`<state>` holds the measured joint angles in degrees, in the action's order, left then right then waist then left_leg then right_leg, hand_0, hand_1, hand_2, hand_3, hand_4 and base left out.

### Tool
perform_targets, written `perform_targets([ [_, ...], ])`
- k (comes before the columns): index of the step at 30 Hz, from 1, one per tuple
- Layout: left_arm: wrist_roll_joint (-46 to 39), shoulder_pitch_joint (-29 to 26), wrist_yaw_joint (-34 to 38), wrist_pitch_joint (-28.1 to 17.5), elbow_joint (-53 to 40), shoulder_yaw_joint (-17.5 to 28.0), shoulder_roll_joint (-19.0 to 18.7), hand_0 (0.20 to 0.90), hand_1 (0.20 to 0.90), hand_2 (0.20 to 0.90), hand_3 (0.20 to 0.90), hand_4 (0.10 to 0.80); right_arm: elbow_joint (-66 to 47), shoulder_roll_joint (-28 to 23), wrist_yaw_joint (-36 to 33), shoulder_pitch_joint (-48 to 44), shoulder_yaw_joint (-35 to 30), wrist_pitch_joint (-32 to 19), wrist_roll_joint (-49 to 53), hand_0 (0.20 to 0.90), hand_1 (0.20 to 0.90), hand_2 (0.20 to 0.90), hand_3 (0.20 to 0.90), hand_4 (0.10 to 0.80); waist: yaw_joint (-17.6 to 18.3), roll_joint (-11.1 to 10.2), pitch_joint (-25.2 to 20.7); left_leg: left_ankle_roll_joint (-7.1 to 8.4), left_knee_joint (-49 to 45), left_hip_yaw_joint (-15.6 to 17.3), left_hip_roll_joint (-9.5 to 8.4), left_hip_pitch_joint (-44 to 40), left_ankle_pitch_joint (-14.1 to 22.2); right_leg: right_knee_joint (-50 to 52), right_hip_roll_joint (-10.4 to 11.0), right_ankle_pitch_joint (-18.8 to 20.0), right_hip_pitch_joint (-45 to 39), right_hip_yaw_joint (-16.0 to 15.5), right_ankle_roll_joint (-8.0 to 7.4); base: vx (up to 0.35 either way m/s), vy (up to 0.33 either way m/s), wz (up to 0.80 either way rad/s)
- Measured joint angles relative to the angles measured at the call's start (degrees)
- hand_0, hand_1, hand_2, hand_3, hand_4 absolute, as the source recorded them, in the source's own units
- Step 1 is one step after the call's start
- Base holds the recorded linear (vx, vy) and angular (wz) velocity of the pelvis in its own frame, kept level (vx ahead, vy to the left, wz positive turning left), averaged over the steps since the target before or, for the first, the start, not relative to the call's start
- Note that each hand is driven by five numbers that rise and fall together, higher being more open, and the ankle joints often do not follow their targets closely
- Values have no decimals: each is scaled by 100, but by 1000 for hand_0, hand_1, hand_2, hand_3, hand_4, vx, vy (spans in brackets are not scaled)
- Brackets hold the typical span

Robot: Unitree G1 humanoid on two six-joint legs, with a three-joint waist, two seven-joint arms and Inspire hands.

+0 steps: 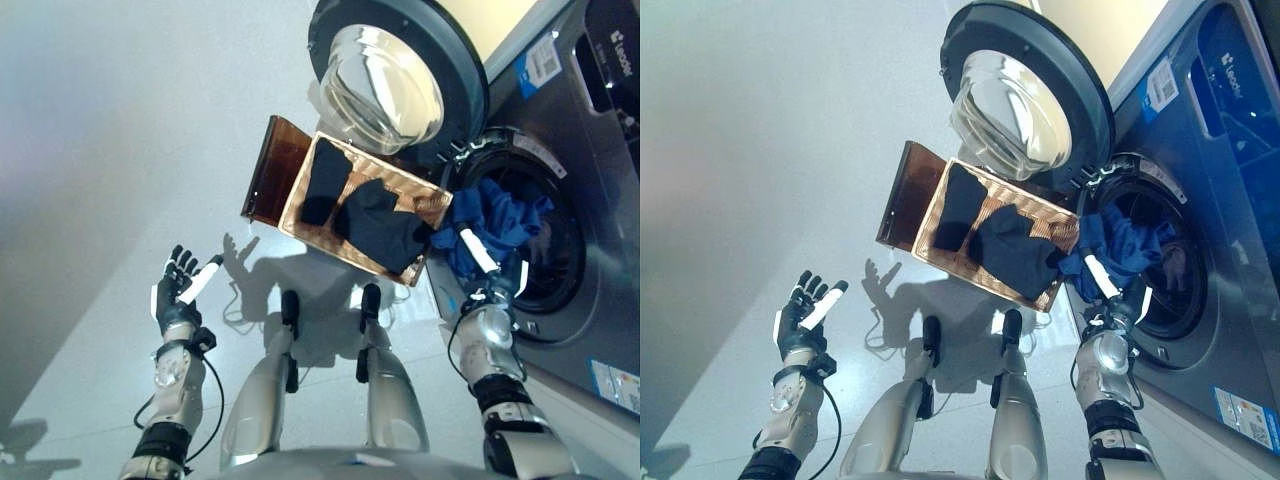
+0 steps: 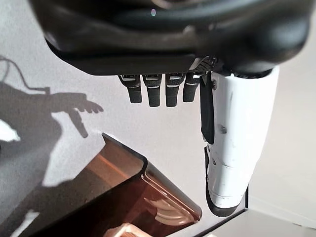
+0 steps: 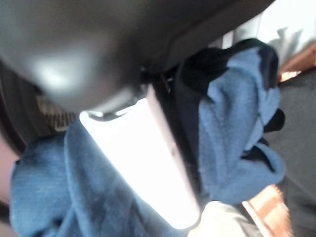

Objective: Pick up the clothes and place them into the washing machine

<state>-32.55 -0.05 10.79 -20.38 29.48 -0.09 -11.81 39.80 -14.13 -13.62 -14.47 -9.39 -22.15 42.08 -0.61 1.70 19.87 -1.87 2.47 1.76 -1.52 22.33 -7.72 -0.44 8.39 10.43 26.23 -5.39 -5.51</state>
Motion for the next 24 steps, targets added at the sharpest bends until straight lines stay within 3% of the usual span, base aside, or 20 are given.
perform_targets([
  [11,-361,101,-148,5,152,-85,36,900,900,900,900,800,809,820,820,-697,-886,-539,3559,200,200,200,200,300,-19,68,-152,9,69,35,-8,-26,18,-101,1,16,-5,61,-18,16,3,-2],
  [17,-413,158,-158,6,254,-209,35,900,900,900,900,800,1252,654,611,-1231,-931,-650,3675,200,200,200,200,300,-52,197,-231,-2,84,117,-24,-4,23,-153,20,49,33,136,-24,5,1,-1],
  [24,-412,195,-219,7,240,-632,35,900,900,900,900,800,2079,83,419,-2029,-1287,-657,3824,200,200,200,200,300,-218,498,-340,-35,172,117,-25,56,-10,-192,30,78,131,143,1,14,0,3],
])
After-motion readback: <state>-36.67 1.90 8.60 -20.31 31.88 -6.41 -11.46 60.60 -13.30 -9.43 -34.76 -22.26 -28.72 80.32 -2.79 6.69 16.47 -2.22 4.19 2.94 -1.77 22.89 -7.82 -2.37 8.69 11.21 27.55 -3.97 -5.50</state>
